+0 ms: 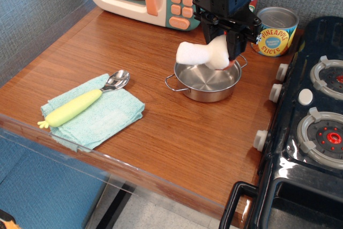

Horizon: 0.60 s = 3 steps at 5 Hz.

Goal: Place the mushroom into the pot.

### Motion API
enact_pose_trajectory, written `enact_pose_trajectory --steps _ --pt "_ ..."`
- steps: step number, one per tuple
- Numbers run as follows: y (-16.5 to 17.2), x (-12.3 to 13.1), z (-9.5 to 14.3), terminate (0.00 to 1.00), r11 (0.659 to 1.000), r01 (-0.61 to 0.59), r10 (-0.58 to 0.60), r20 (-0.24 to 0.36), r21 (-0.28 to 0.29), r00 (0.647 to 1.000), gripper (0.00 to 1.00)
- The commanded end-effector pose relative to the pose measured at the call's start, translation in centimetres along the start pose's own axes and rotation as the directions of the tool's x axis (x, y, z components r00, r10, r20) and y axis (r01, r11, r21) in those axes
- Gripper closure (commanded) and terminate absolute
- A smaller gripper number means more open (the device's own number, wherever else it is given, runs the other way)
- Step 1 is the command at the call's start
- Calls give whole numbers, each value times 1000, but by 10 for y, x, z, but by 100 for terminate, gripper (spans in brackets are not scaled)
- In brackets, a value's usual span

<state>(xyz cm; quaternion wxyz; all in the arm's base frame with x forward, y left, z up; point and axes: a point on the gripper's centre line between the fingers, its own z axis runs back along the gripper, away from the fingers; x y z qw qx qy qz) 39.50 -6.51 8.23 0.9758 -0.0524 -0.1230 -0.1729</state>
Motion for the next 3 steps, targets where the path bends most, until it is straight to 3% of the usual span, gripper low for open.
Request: enact_pose_trajectory --steps 1,3 --pt "13 18 11 0 999 0 0 -3 34 1000 0" --pt "19 7 30 0 995 -52 53 -14 87 998 0"
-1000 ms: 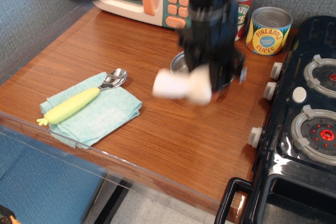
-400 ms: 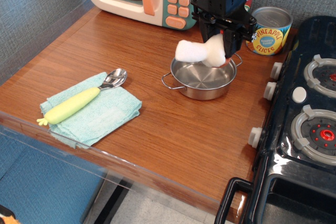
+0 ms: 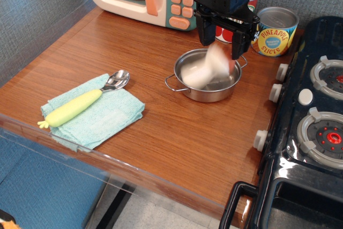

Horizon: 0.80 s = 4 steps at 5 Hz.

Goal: Place the mushroom into the pot.

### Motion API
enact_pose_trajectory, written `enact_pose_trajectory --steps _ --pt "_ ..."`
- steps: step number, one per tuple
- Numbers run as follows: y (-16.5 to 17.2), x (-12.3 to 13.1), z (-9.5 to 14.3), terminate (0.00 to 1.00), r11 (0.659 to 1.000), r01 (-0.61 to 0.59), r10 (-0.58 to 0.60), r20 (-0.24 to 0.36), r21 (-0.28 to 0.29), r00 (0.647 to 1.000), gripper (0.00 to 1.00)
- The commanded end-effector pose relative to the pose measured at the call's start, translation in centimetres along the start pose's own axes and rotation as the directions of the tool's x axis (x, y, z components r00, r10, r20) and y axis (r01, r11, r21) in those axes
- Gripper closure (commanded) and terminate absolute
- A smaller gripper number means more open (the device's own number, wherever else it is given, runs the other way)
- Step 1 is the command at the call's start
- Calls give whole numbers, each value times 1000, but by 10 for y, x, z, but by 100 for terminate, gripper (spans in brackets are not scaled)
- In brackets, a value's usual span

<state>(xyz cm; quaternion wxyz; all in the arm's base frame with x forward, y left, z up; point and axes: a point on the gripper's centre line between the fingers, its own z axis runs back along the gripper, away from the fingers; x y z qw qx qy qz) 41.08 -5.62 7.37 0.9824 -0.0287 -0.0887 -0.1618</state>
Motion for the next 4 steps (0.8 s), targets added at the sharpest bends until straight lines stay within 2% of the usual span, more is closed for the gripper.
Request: enact_pose_trajectory --steps 1,2,3,4 --pt "8 -13 47 0 994 -84 81 36 68 996 0" --pt "3 -19 48 0 976 -179 178 19 127 984 0" --pt "3 -19 48 0 976 -179 178 19 127 984 0" --pt "3 -19 48 100 976 -179 178 19 127 984 0"
